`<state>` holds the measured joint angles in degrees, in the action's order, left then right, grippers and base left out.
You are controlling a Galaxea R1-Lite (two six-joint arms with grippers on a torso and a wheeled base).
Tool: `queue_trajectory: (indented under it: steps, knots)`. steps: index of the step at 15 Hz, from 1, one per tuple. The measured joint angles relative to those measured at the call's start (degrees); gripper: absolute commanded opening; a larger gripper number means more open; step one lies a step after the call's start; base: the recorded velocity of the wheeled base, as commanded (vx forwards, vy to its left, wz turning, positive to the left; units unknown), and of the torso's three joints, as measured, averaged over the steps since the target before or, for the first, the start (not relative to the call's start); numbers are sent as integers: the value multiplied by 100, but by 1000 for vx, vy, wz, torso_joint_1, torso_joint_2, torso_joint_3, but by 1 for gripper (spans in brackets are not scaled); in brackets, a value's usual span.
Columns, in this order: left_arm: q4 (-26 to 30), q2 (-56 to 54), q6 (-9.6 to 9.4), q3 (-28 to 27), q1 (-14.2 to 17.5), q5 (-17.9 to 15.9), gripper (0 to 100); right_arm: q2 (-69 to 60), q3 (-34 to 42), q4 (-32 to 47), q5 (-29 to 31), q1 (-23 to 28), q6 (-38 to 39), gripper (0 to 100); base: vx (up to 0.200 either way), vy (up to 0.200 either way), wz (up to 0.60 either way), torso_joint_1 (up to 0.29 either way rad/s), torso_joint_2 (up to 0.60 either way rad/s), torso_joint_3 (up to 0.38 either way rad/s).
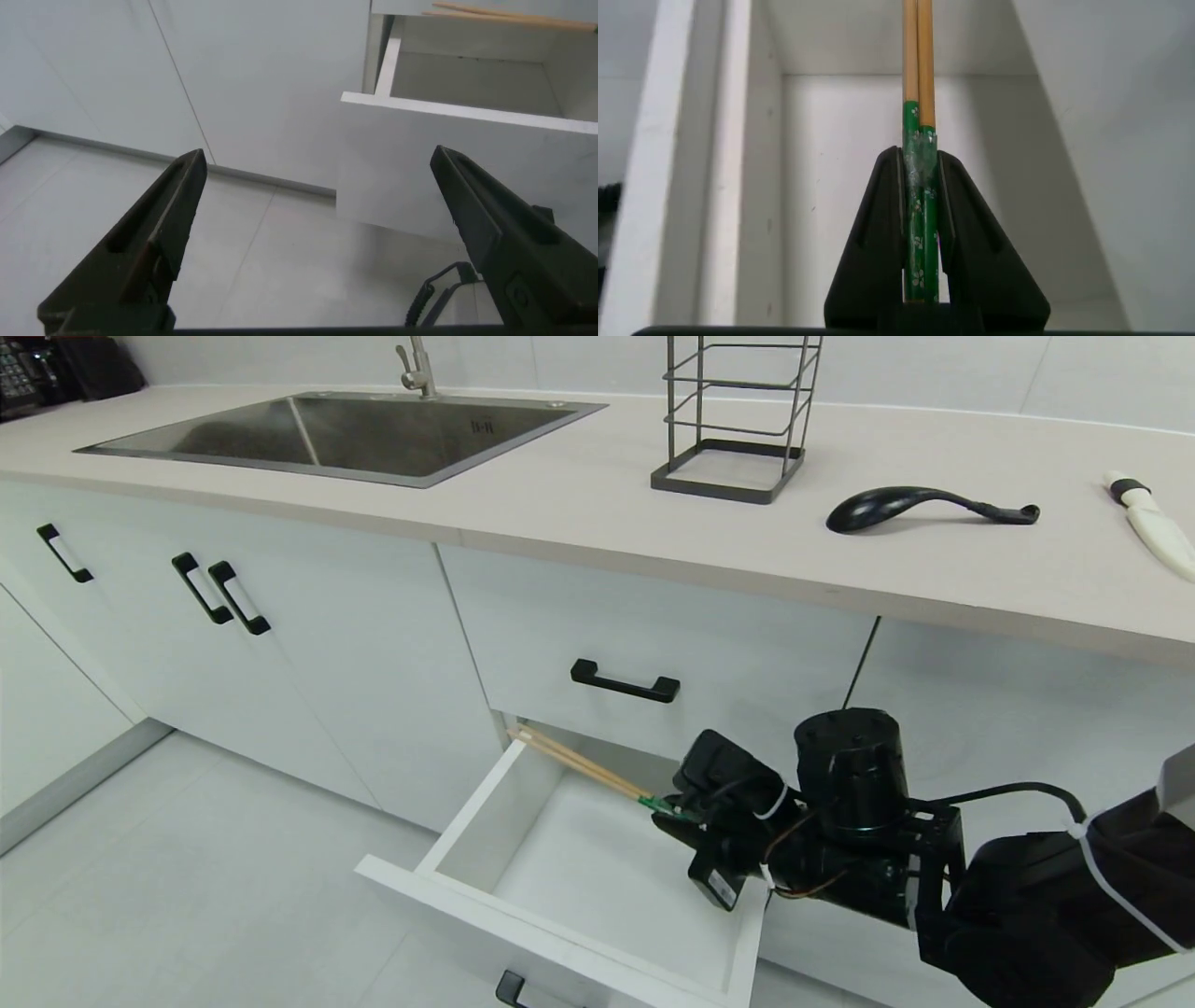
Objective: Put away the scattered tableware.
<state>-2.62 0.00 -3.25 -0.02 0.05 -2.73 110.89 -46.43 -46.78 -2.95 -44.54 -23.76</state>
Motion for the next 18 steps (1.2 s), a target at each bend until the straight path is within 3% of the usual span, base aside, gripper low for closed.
queue_trajectory:
  steps: [3,9,18]
  knots:
    - [0,0,2,2,0,2,100,210,-254,261,495,1,28,0,0,0,0,0,0,0]
    - [0,0,2,2,2,0,100,458,-216,402,491,-110,48,0,0,0,0,0,0,0]
    - [0,0,0,2,2,0,100,926,-806,952,596,-116,455,0,0,0,0,0,0,0]
